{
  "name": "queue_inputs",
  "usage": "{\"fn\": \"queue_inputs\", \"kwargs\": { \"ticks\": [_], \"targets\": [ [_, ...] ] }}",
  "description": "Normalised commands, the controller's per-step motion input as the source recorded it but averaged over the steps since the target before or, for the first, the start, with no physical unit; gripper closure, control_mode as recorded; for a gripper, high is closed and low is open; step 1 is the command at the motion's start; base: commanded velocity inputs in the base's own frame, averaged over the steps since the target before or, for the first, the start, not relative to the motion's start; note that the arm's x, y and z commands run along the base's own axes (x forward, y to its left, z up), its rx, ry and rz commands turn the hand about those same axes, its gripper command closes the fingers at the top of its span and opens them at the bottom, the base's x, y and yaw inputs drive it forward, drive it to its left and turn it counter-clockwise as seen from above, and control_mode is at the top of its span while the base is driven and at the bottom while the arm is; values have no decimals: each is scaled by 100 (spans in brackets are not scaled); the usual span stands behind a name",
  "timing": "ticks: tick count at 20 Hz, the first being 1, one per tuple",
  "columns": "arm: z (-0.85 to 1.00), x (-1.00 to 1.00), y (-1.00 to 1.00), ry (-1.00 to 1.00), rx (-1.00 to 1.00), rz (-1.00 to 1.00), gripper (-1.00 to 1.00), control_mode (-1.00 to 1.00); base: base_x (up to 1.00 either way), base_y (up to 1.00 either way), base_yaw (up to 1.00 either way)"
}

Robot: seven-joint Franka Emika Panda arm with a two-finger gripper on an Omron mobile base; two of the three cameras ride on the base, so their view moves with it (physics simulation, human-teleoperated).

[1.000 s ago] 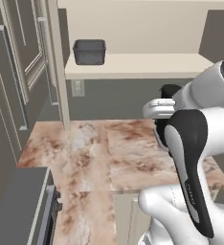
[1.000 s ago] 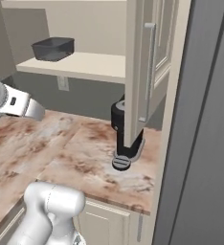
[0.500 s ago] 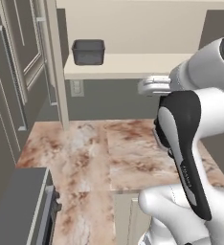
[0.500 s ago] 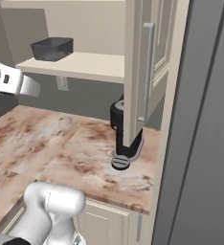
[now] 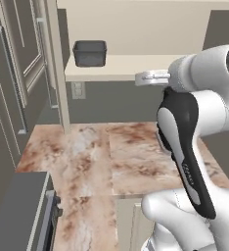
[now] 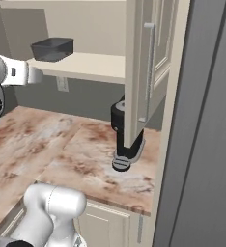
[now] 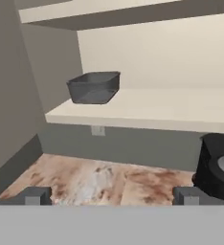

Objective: Retrieve the tupperware and aluminum foil from the cabinet and place them on the dining counter near the plate with fishs to prepare for storing leftovers.

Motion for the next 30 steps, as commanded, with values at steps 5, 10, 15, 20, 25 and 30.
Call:
{"fn": "queue_inputs", "kwargs": {
  "ticks": [5, 10, 15, 20, 25, 30],
  "targets": [
    [37, 38, 17, -2, 0, 0, -100, -100, 0, 0, 0],
    [31, 49, 7, 4, 0, -2, -100, -100, 0, 0, 0],
    [4, 53, 0, 7, 0, -5, -100, -100, 0, 0, 0],
    [-3, 61, 11, 0, 0, -1, -100, -100, 0, 0, 0],
    [-4, 70, 19, 0, 0, 0, -100, -100, 0, 0, 0],
    [-5, 71, 20, 0, 0, 0, -100, -100, 0, 0, 0]
  ]
}}
